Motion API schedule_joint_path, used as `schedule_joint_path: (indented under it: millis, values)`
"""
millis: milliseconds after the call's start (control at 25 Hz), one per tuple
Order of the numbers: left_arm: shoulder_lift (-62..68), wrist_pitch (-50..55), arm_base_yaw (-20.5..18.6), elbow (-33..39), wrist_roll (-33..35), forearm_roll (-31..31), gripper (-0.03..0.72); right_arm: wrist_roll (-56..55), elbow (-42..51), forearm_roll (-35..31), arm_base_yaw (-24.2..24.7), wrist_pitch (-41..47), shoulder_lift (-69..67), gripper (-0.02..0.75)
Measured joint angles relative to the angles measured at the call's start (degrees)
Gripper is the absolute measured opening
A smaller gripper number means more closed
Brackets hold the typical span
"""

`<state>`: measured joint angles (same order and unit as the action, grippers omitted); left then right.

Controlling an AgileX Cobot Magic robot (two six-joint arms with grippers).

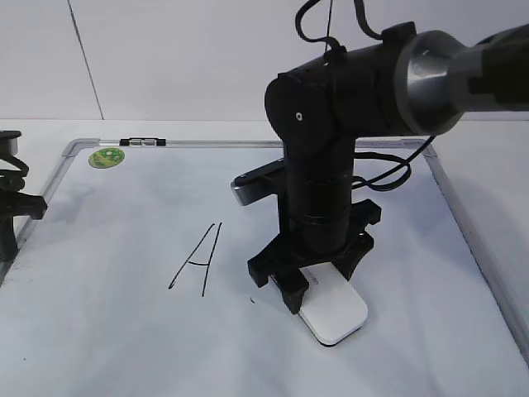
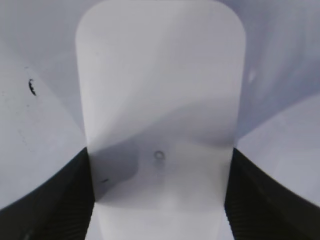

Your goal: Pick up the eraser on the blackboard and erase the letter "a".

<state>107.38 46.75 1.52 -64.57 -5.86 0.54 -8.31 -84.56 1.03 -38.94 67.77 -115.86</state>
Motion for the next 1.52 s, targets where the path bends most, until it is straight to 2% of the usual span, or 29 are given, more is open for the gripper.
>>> schedule_joint_path:
  millis: [360, 640, 1520]
  values:
    - [0.0, 0.0, 0.0, 0.0, 0.0, 0.0, 0.030, 0.9, -0.1, -0.6, -1.9, 0.4, 0.0, 0.561]
    - [0.0, 0.0, 0.0, 0.0, 0.0, 0.0, 0.030, 1.6, -4.3, -2.8, -3.6, 1.2, -1.0, 0.561]
    - [0.0, 0.0, 0.0, 0.0, 0.0, 0.0, 0.030, 1.8, -6.0, -2.0, -3.7, 1.9, -3.6, 0.561]
